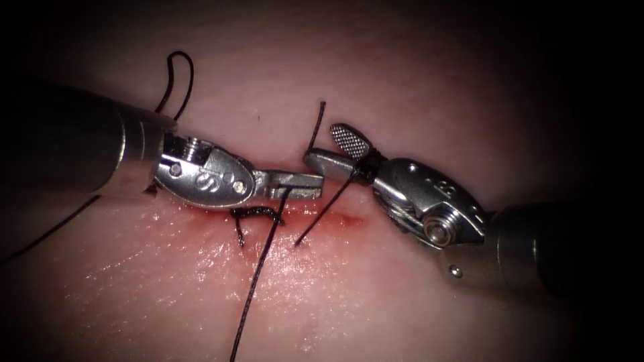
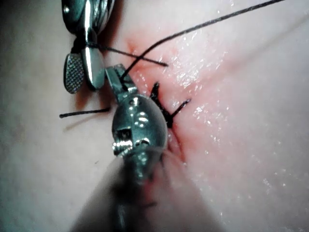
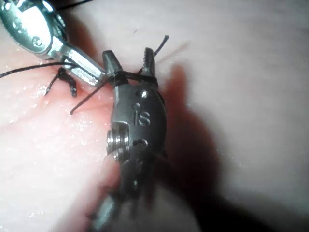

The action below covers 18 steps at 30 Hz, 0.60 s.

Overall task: Wound Closure
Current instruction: Grab the suture end with the right hand

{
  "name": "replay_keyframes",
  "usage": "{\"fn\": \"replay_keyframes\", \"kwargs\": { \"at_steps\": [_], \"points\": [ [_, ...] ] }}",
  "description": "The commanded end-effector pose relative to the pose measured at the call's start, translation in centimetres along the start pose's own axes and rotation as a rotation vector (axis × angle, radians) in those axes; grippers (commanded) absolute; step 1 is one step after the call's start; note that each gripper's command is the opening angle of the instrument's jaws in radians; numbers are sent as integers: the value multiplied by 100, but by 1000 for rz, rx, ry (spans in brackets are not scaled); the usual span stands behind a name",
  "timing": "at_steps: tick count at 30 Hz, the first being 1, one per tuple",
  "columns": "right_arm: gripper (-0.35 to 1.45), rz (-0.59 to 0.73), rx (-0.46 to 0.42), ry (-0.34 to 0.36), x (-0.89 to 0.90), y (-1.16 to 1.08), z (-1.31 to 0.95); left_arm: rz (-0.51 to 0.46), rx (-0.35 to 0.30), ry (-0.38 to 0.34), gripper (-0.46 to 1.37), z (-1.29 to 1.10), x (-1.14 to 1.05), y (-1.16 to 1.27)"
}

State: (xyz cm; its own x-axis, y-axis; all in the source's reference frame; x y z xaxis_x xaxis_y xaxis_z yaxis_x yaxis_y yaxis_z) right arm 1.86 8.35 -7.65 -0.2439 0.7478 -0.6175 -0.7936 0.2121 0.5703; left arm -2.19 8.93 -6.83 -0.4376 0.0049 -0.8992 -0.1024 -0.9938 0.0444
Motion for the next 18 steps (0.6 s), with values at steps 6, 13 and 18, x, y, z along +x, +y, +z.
{"fn": "replay_keyframes", "kwargs": {
  "at_steps": [6, 13, 18],
  "points": [
    [62, 25, -6, -3, 1, 1, 3, 1, -2, -3, -35, 8, -3, -5],
    [65, 45, -19, -2, 4, 9, 18, 0, 4, -7, -35, 12, -2, -4],
    [74, 75, -25, -8, -1, 16, 26, 0, 4, -6, -35, 12, -3, -5]
  ]
}}
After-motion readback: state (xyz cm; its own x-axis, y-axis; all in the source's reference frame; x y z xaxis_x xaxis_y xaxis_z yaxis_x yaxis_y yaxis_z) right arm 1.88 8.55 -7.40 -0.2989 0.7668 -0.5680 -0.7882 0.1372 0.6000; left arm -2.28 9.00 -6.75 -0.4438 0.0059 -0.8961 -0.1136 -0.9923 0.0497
